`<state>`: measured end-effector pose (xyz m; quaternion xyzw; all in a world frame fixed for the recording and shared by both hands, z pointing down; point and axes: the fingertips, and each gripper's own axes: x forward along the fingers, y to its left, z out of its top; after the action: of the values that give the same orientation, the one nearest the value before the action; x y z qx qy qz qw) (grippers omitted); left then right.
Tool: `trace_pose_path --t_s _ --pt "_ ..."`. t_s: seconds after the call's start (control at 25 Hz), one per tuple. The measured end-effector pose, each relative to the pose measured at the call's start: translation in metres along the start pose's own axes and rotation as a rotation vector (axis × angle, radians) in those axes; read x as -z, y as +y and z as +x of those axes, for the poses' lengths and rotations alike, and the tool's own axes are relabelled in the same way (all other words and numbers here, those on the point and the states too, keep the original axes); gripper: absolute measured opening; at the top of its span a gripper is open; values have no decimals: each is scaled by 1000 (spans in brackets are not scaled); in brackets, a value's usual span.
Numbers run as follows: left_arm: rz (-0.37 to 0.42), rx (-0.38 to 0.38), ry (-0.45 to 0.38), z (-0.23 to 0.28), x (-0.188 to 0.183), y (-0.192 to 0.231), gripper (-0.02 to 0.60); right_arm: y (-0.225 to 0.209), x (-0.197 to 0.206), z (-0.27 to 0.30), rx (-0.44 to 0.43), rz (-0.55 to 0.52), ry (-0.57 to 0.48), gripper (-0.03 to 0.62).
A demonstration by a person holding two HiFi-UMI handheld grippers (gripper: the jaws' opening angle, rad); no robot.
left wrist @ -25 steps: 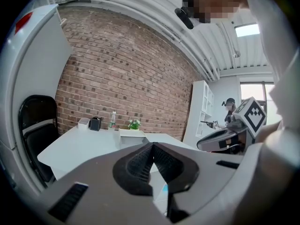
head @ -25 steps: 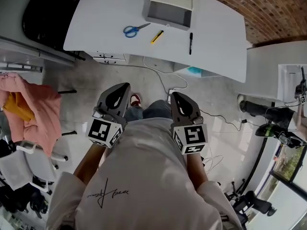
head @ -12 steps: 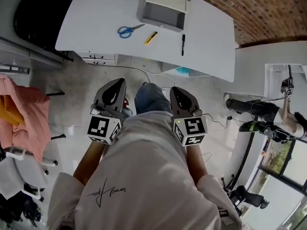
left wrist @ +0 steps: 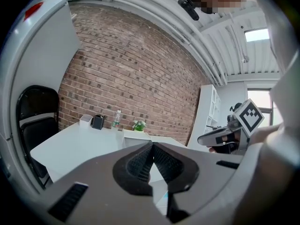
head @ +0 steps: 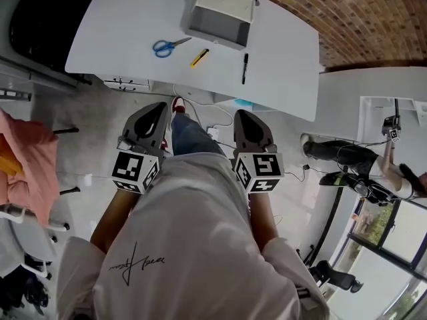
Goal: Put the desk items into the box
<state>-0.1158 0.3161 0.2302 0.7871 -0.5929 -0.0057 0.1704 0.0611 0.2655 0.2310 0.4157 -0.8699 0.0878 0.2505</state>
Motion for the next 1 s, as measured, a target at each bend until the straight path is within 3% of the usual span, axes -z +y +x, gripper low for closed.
trace_pose_path --t_s 0.64,1.0 --pt "67 -17 109 112 -28 30 6 -94 -13 100 -7 132 7 26" --pt "87 -32 152 169 -35 47 6 -127 -6 153 -37 177 45 26"
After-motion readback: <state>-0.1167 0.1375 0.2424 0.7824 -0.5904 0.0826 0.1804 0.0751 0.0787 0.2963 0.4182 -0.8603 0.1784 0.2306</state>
